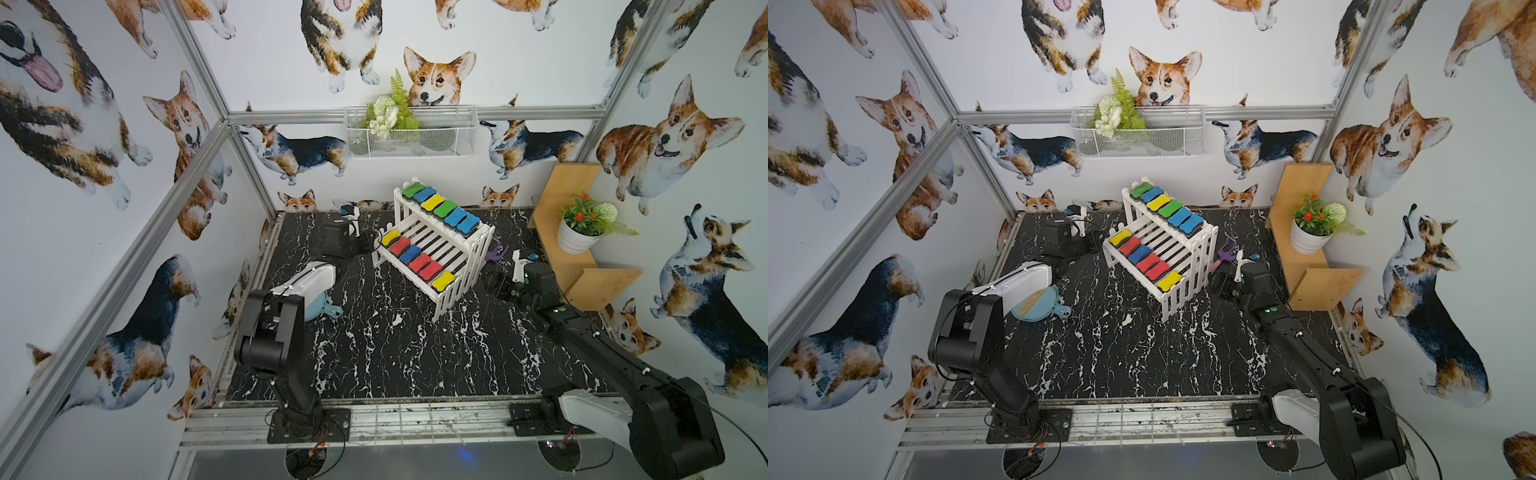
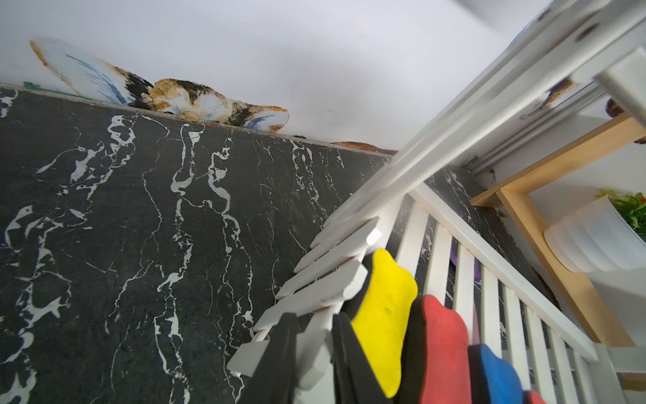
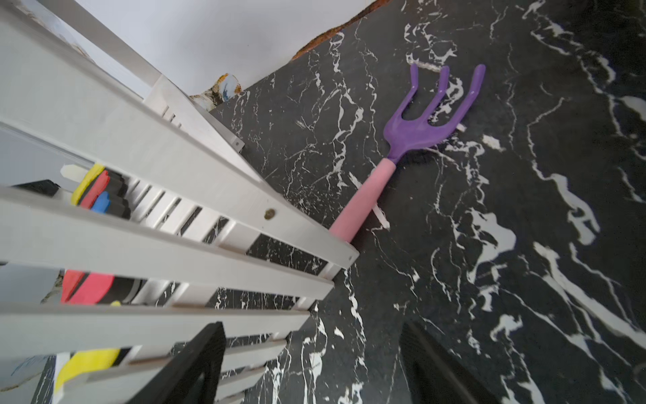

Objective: Remove the whiteboard erasers from the shelf
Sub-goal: Adjust the shelf at the center of the board.

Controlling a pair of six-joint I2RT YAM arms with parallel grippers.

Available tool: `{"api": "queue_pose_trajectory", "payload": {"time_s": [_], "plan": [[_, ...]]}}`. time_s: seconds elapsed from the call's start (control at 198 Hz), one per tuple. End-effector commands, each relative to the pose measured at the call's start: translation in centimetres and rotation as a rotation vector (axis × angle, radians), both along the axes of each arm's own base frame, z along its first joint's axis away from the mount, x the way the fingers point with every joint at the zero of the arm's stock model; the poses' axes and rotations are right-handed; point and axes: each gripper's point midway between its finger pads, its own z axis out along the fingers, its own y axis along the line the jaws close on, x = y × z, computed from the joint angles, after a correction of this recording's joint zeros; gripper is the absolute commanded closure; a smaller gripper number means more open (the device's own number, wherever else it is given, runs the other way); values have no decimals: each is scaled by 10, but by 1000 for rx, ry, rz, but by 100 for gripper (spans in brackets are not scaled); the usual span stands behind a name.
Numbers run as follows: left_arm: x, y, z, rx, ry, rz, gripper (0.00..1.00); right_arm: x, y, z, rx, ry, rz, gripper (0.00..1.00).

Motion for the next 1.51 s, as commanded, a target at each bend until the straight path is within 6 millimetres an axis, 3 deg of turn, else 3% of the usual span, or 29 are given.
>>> {"api": "queue_pose_trajectory", "payload": {"time_s": [0.0, 0.353, 0.474, 0.509, 1.276, 1.503], "plan": [[-10, -1, -9, -11, 51, 9, 77, 22, 8, 15, 44, -55, 24, 16], [-23, -3, -14, -26, 69, 7, 76, 49, 16, 17, 65, -62, 34, 16], [-30, -4, -25, -28, 97, 8, 76, 56, 20, 16, 73, -59, 51, 16], [-33, -3, -13, -37, 69, 9, 76, 58, 21, 15, 72, -54, 54, 16], [-85, -2, -8, -116, 92, 33, 75, 90, 43, 14, 124, -29, 151, 17], [-97, -10, -9, -140, 107, 32, 75, 104, 50, 11, 127, -15, 176, 17]]}}
